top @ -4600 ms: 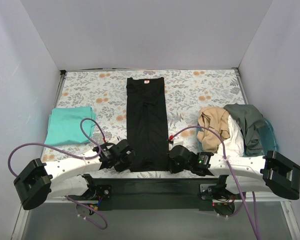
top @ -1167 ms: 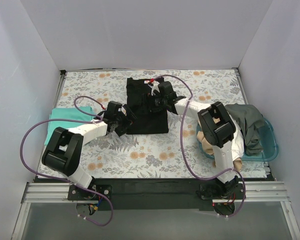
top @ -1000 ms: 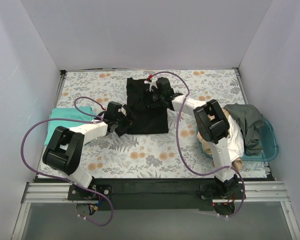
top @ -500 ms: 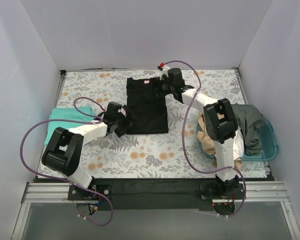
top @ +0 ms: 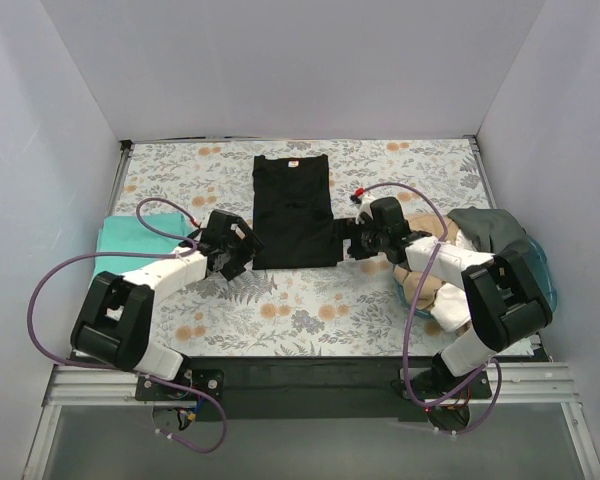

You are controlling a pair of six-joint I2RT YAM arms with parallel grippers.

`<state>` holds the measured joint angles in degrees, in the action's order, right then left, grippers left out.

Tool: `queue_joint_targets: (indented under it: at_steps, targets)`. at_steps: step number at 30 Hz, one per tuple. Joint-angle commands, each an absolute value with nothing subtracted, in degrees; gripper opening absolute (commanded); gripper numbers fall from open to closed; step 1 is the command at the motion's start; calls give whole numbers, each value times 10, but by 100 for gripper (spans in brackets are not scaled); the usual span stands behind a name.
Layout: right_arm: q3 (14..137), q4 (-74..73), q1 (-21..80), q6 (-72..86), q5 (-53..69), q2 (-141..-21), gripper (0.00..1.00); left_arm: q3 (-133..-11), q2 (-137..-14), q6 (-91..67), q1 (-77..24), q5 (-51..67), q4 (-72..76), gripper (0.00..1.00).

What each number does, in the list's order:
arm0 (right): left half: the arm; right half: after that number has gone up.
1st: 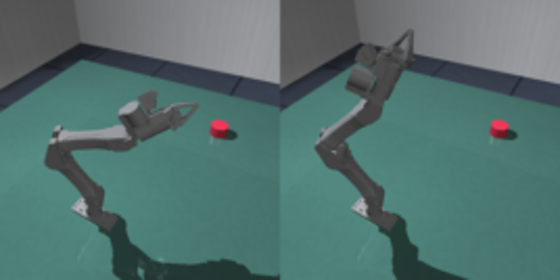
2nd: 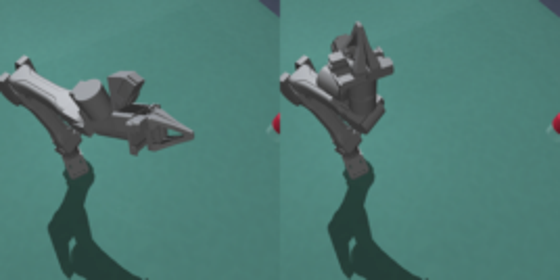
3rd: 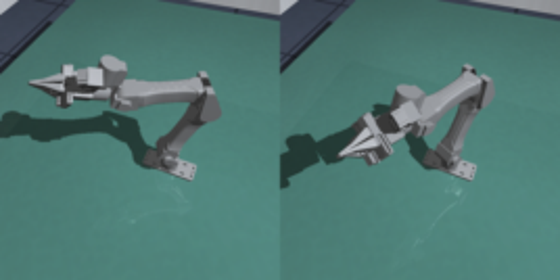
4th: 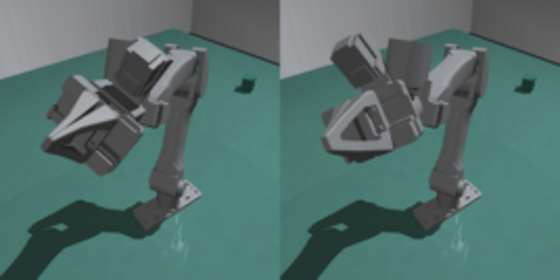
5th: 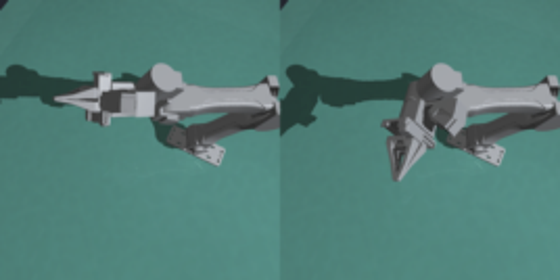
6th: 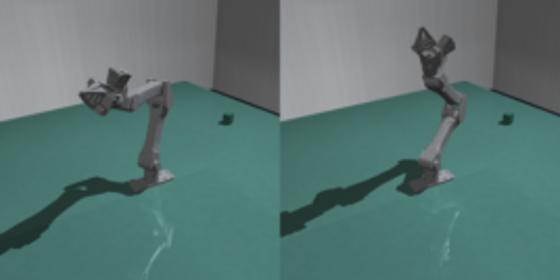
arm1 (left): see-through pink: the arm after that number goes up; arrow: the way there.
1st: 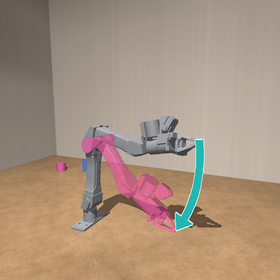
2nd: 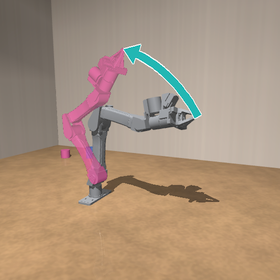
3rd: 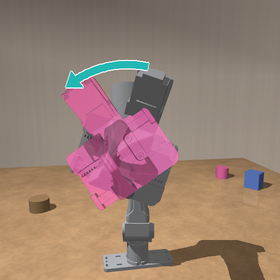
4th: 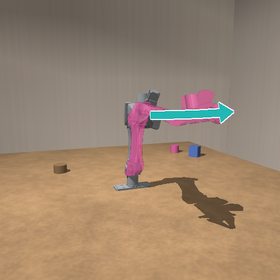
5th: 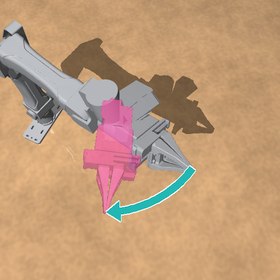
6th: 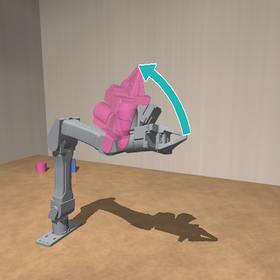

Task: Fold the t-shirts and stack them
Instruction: Fold the tshirt

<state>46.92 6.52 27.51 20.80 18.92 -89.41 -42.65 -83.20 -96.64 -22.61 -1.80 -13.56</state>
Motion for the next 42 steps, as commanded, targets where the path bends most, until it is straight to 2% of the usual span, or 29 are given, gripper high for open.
queue_joint_targets:
  at_steps: [1, 3, 5, 8, 9, 10, 13, 16, 22, 23, 25, 30, 36, 42]
  targets:
    - [454, 83, 275, 244, 185, -872, 97, -438, -862, -962, -227, -24, -150, 75]
    - [447, 82, 276, 253, 188, -878, 94, -442, -875, -961, -227, -23, -149, 67]
    - [449, 82, 276, 257, 192, -892, 91, -445, -889, -960, -227, -23, -149, 54]
    - [458, 82, 275, 264, 208, -920, 81, -451, -907, -955, -227, -22, -147, 37]
    - [464, 83, 276, 265, 216, -928, 74, -452, -911, -954, -227, -21, -147, 32]
    - [467, 83, 277, 265, 220, -935, 72, -452, -918, -953, -226, -18, -147, 23]
    - [475, 83, 279, 266, 221, -962, 64, -447, -924, -952, -226, -14, -145, 8]
    - [486, 83, 281, 268, 222, -992, 59, -442, -929, -953, -227, -11, -145, 1]
    - [503, 82, 287, 269, 215, -1019, 28, -432, -922, -956, -227, -12, -145, 0]
    - [505, 81, 287, 269, 220, -1020, 15, -432, -920, -957, -227, -14, -147, 0]
    - [503, 82, 289, 269, 215, -1020, 1, -433, -911, -957, -227, -12, -153, 0]
    - [460, 82, 302, 257, 201, -982, 1, -413, -868, -960, -228, -9, -177, 0]
    - [354, 73, 351, 264, 157, -859, 1, -349, -750, -977, -263, -18, -247, 0]
    - [232, 38, 473, 332, 106, -716, 1, -261, -580, -1052, -344, -20, -349, 0]
